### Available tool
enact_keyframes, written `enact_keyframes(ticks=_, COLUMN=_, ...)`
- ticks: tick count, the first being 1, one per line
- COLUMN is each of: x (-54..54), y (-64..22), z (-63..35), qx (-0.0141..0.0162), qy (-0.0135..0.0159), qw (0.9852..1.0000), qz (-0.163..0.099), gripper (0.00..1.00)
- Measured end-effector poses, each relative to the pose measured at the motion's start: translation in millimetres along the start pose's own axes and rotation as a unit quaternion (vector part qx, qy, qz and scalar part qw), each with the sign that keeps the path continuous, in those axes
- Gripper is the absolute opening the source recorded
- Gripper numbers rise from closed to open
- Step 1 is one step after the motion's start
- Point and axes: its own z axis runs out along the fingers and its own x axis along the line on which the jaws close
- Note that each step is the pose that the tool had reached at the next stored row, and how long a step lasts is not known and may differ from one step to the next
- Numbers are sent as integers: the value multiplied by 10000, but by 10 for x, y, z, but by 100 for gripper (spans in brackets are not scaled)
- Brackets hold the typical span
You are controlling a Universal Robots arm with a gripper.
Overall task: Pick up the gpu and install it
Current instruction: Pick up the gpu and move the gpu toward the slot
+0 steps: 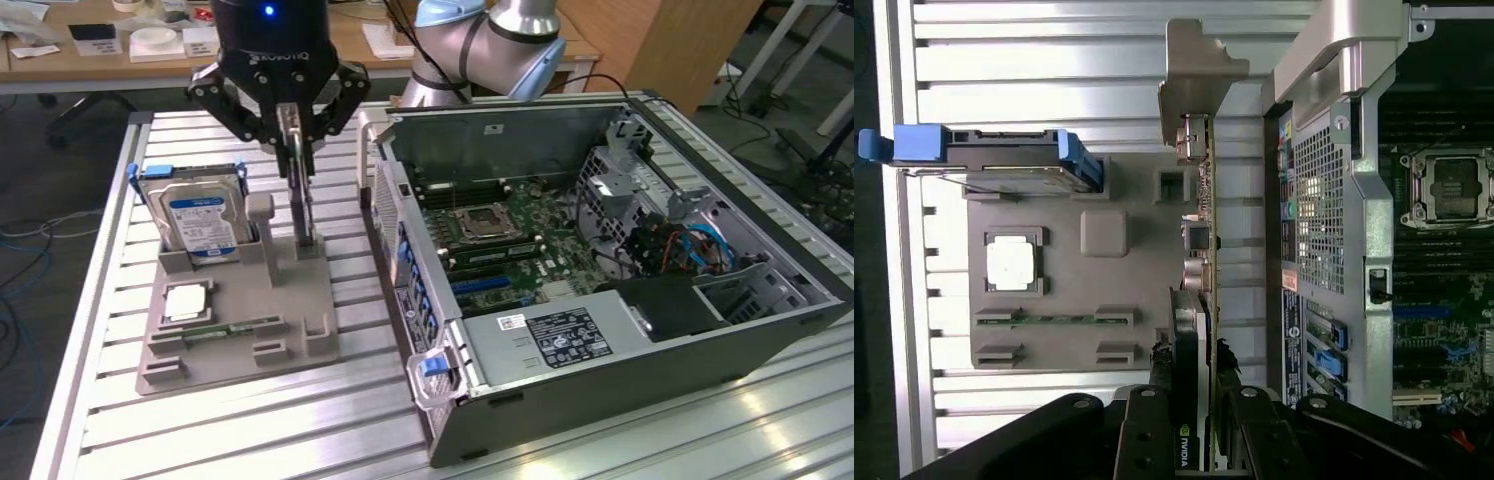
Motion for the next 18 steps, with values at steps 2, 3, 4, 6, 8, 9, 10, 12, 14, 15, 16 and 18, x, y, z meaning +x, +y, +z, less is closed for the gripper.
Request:
enact_keyframes(ticks=2, x=-1, y=1, z=-29, qx=0, qy=0, qw=10000, qz=0, gripper=27)
enact_keyframes(ticks=3, x=-1, y=2, z=-43, qx=0, qy=0, qw=10000, qz=0, gripper=27)
enact_keyframes(ticks=4, x=-1, y=2, z=-57, qx=0, qy=0, qw=10000, qz=0, gripper=27)
enact_keyframes(ticks=6, x=-1, y=3, z=-79, qx=0, qy=0, qw=10000, qz=0, gripper=27)
enact_keyframes(ticks=8, x=-2, y=3, z=-83, qx=-1, qy=-1, qw=10000, qz=0, gripper=27)
enact_keyframes(ticks=9, x=-2, y=4, z=-84, qx=-1, qy=0, qw=10000, qz=0, gripper=27)
enact_keyframes(ticks=10, x=-2, y=4, z=-84, qx=0, qy=0, qw=10000, qz=0, gripper=27)
enact_keyframes(ticks=12, x=-2, y=4, z=-85, qx=0, qy=0, qw=10000, qz=0, gripper=27)
enact_keyframes(ticks=14, x=-5, y=4, z=-87, qx=1, qy=1, qw=10000, qz=-1, gripper=27)
enact_keyframes(ticks=15, x=-10, y=4, z=-89, qx=1, qy=2, qw=10000, qz=-1, gripper=27)
enact_keyframes(ticks=16, x=-14, y=4, z=-90, qx=1, qy=2, qw=10000, qz=-1, gripper=27)
enact_keyframes(ticks=18, x=-24, y=5, z=-93, qx=0, qy=2, qw=10000, qz=-1, gripper=27)
